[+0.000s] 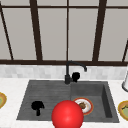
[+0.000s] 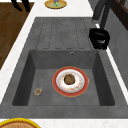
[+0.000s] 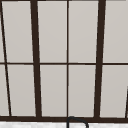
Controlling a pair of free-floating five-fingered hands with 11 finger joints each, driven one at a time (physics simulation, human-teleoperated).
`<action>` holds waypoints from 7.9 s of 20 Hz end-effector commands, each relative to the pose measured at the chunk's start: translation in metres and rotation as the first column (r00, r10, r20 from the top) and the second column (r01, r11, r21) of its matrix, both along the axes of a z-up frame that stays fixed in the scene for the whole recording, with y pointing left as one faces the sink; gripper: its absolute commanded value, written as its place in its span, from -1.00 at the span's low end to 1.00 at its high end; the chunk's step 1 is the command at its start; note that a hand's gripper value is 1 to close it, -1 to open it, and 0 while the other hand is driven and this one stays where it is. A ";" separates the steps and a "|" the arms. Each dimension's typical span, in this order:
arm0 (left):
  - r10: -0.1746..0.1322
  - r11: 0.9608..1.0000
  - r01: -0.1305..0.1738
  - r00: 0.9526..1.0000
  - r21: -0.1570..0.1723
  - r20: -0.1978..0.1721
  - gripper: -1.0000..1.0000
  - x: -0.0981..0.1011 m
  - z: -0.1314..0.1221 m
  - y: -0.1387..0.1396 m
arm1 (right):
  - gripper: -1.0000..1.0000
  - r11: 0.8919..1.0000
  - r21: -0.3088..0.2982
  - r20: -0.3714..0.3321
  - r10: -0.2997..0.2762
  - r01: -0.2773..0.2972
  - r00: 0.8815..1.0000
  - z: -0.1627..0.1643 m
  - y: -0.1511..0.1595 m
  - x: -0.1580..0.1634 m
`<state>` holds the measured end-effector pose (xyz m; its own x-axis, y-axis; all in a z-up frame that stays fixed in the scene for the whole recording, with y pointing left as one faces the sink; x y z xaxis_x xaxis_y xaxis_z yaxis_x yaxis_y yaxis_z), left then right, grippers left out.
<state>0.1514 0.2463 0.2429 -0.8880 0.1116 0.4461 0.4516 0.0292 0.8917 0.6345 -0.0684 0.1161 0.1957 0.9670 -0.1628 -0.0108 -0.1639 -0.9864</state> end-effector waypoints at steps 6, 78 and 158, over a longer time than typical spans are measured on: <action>0.000 1.000 0.000 1.000 0.000 0.000 0.00 0.000 0.000 0.000 | 1.00 0.994 0.006 -0.023 -0.108 0.108 0.994 0.007 0.039 0.009; 0.000 1.000 0.000 1.000 0.000 0.000 0.00 0.000 0.000 0.000 | -1.00 0.524 -0.148 0.523 -0.678 0.839 0.516 -0.017 0.071 0.016; 0.000 1.000 0.000 1.000 0.000 0.000 0.00 0.000 0.000 0.000 | -1.00 0.891 0.124 -0.102 -0.427 0.437 0.899 0.018 -0.047 -0.083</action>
<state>0.1514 0.2463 0.2429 -0.8880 0.1116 0.4461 0.4516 0.0292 0.8917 0.5544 -0.1156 0.1353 0.6554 0.7544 -0.0356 -0.0691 0.0129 -0.9975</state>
